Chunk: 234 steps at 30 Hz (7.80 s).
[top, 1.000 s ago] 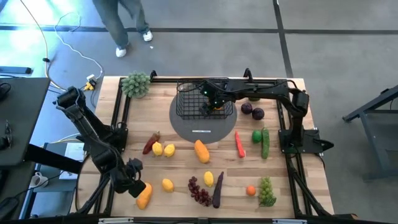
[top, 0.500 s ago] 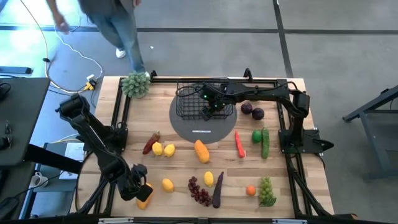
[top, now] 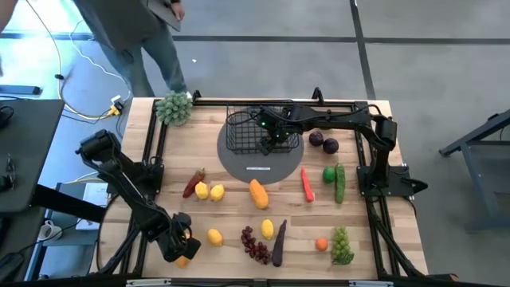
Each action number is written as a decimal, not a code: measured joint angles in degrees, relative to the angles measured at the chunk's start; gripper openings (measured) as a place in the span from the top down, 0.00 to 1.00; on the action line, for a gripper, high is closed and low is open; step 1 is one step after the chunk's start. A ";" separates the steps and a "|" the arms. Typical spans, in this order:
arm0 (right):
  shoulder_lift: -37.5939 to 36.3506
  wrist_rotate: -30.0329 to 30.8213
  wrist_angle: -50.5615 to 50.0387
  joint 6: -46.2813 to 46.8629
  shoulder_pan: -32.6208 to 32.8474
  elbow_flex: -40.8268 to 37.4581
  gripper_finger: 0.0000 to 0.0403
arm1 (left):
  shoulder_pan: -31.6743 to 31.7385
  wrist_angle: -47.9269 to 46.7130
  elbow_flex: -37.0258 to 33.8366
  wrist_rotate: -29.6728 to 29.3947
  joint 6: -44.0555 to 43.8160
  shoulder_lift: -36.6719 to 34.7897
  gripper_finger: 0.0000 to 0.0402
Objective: Build produce basket
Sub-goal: Put the bottom yellow mango into the black wire basket
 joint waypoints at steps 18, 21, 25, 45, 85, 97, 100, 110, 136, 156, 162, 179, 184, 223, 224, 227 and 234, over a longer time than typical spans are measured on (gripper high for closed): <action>-0.07 -0.15 -2.29 -1.08 0.44 0.00 0.31 | -0.31 -0.22 -0.02 -0.61 1.03 0.19 0.48; -0.07 -0.15 -2.42 -1.09 0.49 0.00 0.31 | -0.29 0.17 -0.02 -1.18 2.28 0.13 0.48; -0.43 -0.15 -2.49 -1.55 0.52 0.00 0.31 | -0.15 1.79 -0.04 -4.28 3.73 -1.25 0.48; -4.42 0.11 -4.66 -1.36 1.54 5.86 0.31 | 7.98 -2.17 -0.04 -21.61 16.34 -14.71 0.49; -4.52 -16.98 0.96 -25.37 0.85 8.61 0.31 | 49.06 0.26 -0.04 -21.01 64.15 -32.35 0.49; -4.56 -16.23 1.01 -26.43 -7.32 8.61 0.31 | 62.32 12.03 -0.04 -18.39 74.91 -32.28 0.49; -4.57 -17.42 0.81 -28.20 -9.06 8.76 0.31 | 64.75 14.55 -0.04 -18.17 77.79 -32.26 0.49; -4.61 -26.74 0.59 -36.87 -10.80 16.34 0.31 | 70.87 24.06 -0.04 -15.86 84.86 -31.08 0.49; -4.59 -12.97 7.92 -20.97 -3.58 20.87 0.31 | 72.22 42.60 -0.03 -18.87 82.15 -22.86 0.49; -0.98 -7.64 13.63 -18.81 -1.62 20.90 0.31 | 70.25 45.27 -0.04 -19.54 80.71 -22.86 0.49; -0.19 -7.14 13.96 -17.91 -1.62 20.90 0.36 | 70.16 45.73 -0.04 -20.35 79.31 -22.86 0.49; -0.07 -7.58 13.16 -17.46 -1.62 20.90 0.59 | 70.18 45.41 -0.04 -20.38 79.02 -22.86 0.38; -0.20 -7.69 11.03 -19.50 -1.62 20.90 0.60 | 70.19 45.05 -0.11 -18.75 79.07 -22.84 0.35; -0.12 -1.16 -11.41 -1.40 -8.61 12.09 0.61 | 73.20 25.35 -0.04 -9.23 94.01 -24.39 0.22; -0.11 -1.13 -11.32 -0.65 -8.51 11.15 0.61 | 73.20 24.44 -0.04 -9.23 94.72 -24.80 0.22; -0.11 -1.32 -9.75 1.27 -8.29 8.61 0.61 | 73.20 22.29 -0.04 -9.26 96.70 -25.88 0.22; -0.11 -1.90 -9.10 5.58 -7.01 3.32 0.61 | 73.20 18.14 -0.04 -9.27 98.30 -27.08 0.22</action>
